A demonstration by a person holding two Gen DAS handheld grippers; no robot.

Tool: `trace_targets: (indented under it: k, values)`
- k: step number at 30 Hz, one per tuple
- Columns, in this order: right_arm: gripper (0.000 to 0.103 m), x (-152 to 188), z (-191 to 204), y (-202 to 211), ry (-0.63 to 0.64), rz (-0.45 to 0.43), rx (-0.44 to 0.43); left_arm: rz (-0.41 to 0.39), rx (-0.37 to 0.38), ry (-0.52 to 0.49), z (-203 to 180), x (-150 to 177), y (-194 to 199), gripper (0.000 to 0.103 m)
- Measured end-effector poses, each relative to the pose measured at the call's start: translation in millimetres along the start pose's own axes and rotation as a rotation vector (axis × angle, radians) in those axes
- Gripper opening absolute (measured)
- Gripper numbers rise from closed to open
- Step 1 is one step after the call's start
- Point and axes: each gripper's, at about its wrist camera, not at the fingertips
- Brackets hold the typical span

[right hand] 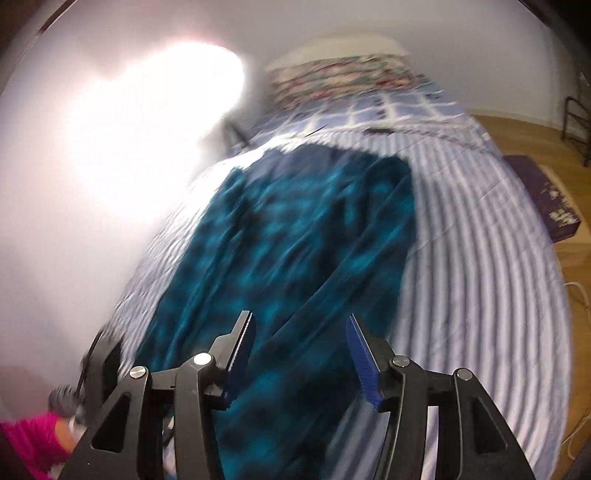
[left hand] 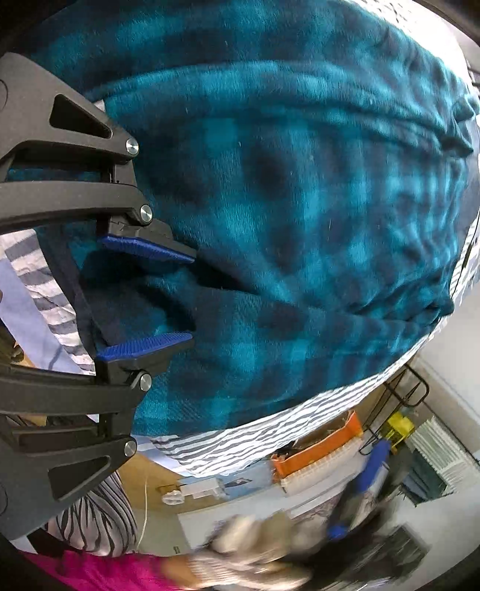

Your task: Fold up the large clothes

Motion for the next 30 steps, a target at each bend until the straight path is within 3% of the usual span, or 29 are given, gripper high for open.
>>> trace_targets:
  k: [2, 4, 12, 19, 21, 22, 23, 28, 30]
  values:
    - [0.055, -20.4, -16.8, -13.3, -0.035, -0.01, 0.022, 0.01, 0.022, -0.013, -3.4, 0.7, -1.6, 0.008]
    - [0.055, -38.7, -28.4, -29.0, -0.06, -0.017, 0.046, 0.006, 0.024, -0.043, -7.7, 1.7, -1.0, 0.004]
    - [0.055, -98.7, -74.0, -104.2, -0.142, -0.022, 0.137, -0.042, 0.087, -0.083, -23.7, 2.5, 22.6, 0.002]
    - [0.054, -125.0, -103.1, -165.2, -0.211, 0.014, 0.231, -0.054, 0.11, -0.101, -26.4, 2.6, 33.8, 0.001]
    - [0.039, -129.4, -104.7, -180.8, -0.193, 0.04, 0.267, -0.053, 0.109, -0.107, -27.4, 2.4, 34.4, 0.001]
    - [0.02, -130.4, -105.5, -187.2, -0.19, 0.059, 0.277, -0.051, 0.108, -0.112, -28.2, 2.8, 34.7, 0.001]
    - [0.008, -130.6, -106.4, -191.4, -0.193, 0.07, 0.286, -0.049, 0.108, -0.115, -29.4, 2.9, 34.8, 0.001]
    - [0.001, -134.8, -98.4, -181.7, -0.166, 0.055, 0.333, -0.049, 0.121, -0.11, -33.8, 2.2, 34.9, 0.001]
    - [0.001, -140.2, -92.8, -166.6, -0.172, 0.021, 0.31, -0.049, 0.132, -0.113, -36.7, 4.2, 37.3, 0.001]
Point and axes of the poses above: each gripper's, at about its wrist camera, not at the fingertips, and y roughly against the way its jaws point, z to its left, x to its underside, and after that the axes turned 6 degrees about -z, right-handed
